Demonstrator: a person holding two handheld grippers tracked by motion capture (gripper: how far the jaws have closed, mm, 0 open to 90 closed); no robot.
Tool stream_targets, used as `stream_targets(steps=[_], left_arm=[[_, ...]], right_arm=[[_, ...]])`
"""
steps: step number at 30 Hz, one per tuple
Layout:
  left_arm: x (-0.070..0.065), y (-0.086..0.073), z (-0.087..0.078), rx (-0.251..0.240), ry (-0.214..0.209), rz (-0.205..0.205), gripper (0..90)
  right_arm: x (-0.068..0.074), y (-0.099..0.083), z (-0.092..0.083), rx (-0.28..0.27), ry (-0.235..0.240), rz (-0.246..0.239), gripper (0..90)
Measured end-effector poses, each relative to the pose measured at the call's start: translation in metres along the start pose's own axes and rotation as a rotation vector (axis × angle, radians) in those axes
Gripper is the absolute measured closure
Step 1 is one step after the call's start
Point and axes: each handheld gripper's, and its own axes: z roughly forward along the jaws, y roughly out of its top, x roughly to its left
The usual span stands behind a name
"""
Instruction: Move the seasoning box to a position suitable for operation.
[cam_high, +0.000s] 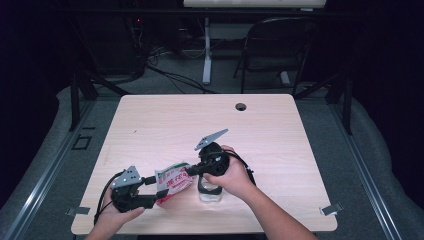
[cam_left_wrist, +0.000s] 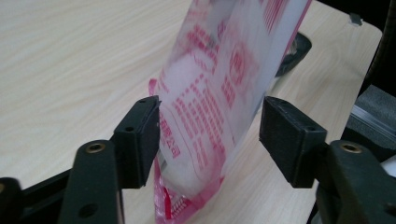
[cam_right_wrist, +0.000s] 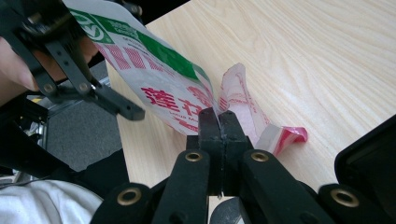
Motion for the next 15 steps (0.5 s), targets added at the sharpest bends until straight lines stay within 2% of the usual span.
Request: stream_targets(steps=[3, 5, 7, 10, 13, 15], left_arm=[[-0.001, -0.01, 0.007, 0.019, 0.014, 0.0, 35.5], [0.0, -0.017, 0.012, 0.023, 0.008, -0.024, 35.5], [0.001, -0.023, 0.018, 0.035, 0.02, -0.028, 35.6], [0.002, -0.027, 0.024, 0.045, 0.036, -0.019, 35.6], [0.005, -0.031, 0.029, 0.029, 0.033, -0.038, 35.6], [0.004, -0.032, 0.032, 0.038, 0.039, -0.026, 35.5]], right_arm=[[-0.001, -0.001, 0.0, -0.01, 0.005, 0.012, 90.0], [-0.001, -0.001, 0.0, -0.011, 0.006, 0.01, 90.0], [-0.001, -0.001, 0.0, -0.014, 0.006, 0.014, 90.0], [-0.002, -0.001, 0.0, -0.013, 0.01, 0.017, 90.0], [-0.003, -0.001, 0.0, -0.011, 0.009, 0.013, 90.0], [-0.003, -0.002, 0.001, -0.022, 0.016, 0.023, 90.0]])
